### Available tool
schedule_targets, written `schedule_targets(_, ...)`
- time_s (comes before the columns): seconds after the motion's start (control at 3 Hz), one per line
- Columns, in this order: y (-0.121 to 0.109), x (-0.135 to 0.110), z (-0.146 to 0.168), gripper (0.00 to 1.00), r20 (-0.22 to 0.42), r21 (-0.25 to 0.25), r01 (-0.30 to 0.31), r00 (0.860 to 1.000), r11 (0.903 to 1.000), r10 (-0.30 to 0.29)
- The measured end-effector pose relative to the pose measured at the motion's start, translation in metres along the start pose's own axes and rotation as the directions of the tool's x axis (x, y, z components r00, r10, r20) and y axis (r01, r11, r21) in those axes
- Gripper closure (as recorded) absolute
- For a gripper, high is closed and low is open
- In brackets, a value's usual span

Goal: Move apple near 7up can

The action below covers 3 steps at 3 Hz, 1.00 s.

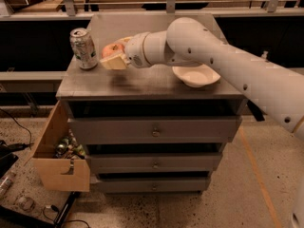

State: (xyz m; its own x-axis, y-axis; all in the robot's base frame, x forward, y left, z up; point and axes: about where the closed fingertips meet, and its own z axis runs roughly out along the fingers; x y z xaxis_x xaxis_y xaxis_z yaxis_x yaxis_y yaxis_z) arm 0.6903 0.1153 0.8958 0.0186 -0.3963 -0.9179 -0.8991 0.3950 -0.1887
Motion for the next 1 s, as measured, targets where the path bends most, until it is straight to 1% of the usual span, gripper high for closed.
schedule_targets(0.33,0.0070,0.0067,0.0212,0.98,0.027,-0.044,-0.011,1.000,0.9990,0.012)
schedule_targets(0.67,0.0075,0.0063,0.0214,0.98,0.026,-0.045,-0.010,1.000,0.9989,0.012)
schedule_targets(1.0,0.0091,0.0059,0.0231,0.80,0.027,-0.049,-0.010,1.000,0.9988,0.011)
